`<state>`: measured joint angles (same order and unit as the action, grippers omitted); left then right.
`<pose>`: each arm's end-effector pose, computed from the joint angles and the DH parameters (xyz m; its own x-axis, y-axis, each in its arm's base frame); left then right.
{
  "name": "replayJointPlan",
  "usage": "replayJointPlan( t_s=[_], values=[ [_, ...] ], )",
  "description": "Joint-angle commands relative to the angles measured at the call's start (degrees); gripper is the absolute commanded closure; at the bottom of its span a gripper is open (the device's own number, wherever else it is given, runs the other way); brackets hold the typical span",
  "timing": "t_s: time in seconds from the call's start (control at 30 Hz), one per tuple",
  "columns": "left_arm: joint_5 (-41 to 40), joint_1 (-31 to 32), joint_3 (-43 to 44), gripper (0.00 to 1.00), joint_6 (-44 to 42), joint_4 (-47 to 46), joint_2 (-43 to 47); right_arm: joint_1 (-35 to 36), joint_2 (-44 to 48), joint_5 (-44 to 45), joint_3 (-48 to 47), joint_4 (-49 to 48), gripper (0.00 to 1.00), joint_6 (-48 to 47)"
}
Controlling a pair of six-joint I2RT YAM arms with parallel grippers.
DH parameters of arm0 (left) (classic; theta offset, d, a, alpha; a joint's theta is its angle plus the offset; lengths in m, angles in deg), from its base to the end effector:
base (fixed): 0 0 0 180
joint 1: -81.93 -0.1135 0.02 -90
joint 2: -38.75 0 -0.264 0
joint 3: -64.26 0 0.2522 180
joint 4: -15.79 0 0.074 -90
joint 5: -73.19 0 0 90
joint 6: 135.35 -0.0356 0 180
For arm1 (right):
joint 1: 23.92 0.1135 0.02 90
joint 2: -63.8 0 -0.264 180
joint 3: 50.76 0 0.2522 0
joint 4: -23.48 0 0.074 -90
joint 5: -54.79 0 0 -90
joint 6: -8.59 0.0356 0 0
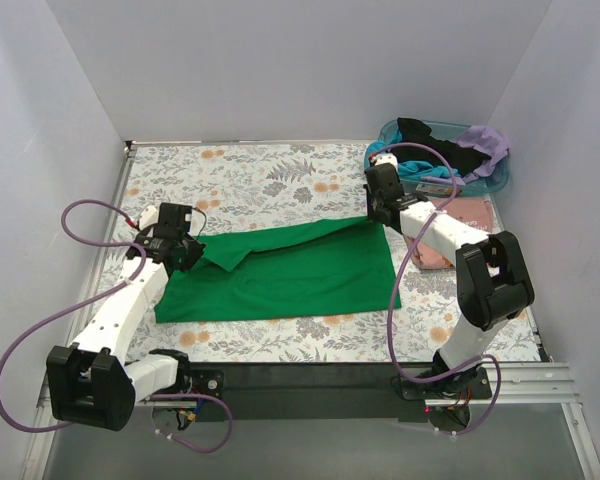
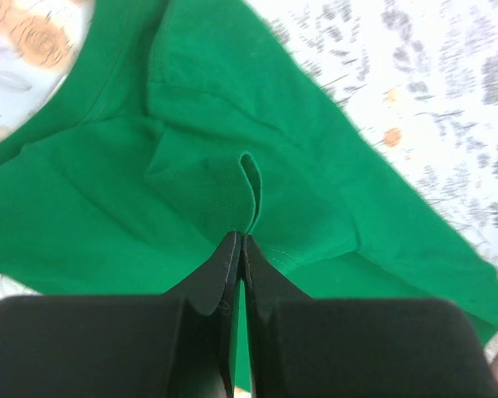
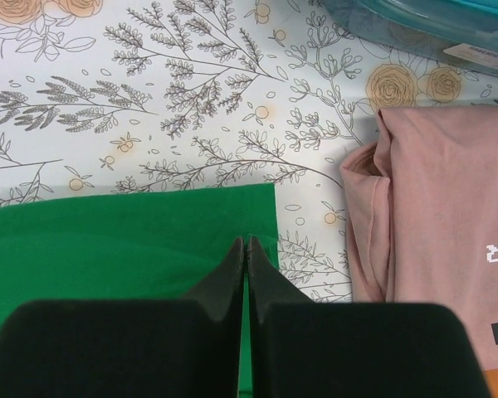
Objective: Fold and stack the t-shirts
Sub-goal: Fold the tshirt
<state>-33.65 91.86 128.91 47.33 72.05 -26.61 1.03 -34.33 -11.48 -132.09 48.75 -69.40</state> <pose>0.2195 -0.0280 0.2597 0.0291 -0.9757 -0.2171 -0.8254 0.0991 -0.5558 0.3487 0.1464 0.2305 -0.6182 -0.0775 -0.7822 0.0136 0.9939 -0.1093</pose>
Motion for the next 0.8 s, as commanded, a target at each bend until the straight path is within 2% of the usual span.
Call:
replayJointPlan(
  t_s=[0.0, 0.13, 0.23, 0.27, 0.3, 0.33, 0.37, 0.4, 0.43, 0.6, 0.77],
  values=[
    [0.40, 0.17, -3.33, 1.00, 2.41, 3.11, 3.39, 0.10, 2.06, -0.78, 1.82, 0.62, 0.99, -0.59],
    [2.25, 0.17, -6.07, 1.00, 2.85, 4.16, 4.45, 0.19, 2.24, -0.61, 3.75, 1.67, 0.99, 0.90],
    [3.04, 0.17, -7.74, 0.79, 4.25, 5.75, 5.07, 0.19, 3.03, 0.00, 5.69, 2.90, 0.95, 2.31],
    [2.43, 0.17, -7.83, 0.49, 5.22, 7.58, 5.16, 0.10, 3.20, -0.26, 6.13, 3.34, 0.92, 2.84],
    [1.73, 0.17, -7.74, 0.36, 6.62, 8.81, 5.42, 0.19, 3.38, 0.00, 6.40, 4.30, 0.87, 3.37],
    [1.20, 0.17, -7.39, 0.29, 7.33, 9.44, 6.38, 0.19, 3.38, -0.08, 6.49, 4.83, 0.69, 3.72],
    [0.85, 0.09, -7.04, 0.10, 7.51, 9.88, 6.91, 0.19, 3.55, 0.09, 6.49, 5.45, 0.48, 4.33],
    [0.76, 0.17, -6.43, 0.06, 7.68, 10.75, 7.61, 0.27, 4.25, 0.35, 6.40, 6.41, 0.15, 4.51],
    [0.84, 0.17, -5.20, 0.05, 7.86, 11.02, 8.92, 0.27, 4.69, 0.18, 6.22, 6.77, 0.02, 4.51],
    [3.91, 0.17, -2.73, 0.02, 5.49, 6.55, 11.22, 0.89, 9.43, -5.34, 5.87, 6.87, 0.02, 2.85],
    [8.66, 0.17, -4.48, 0.02, 4.35, -3.28, 5.61, 2.73, 7.96, -18.60, 5.00, 2.56, 0.02, -0.84]
  ],
)
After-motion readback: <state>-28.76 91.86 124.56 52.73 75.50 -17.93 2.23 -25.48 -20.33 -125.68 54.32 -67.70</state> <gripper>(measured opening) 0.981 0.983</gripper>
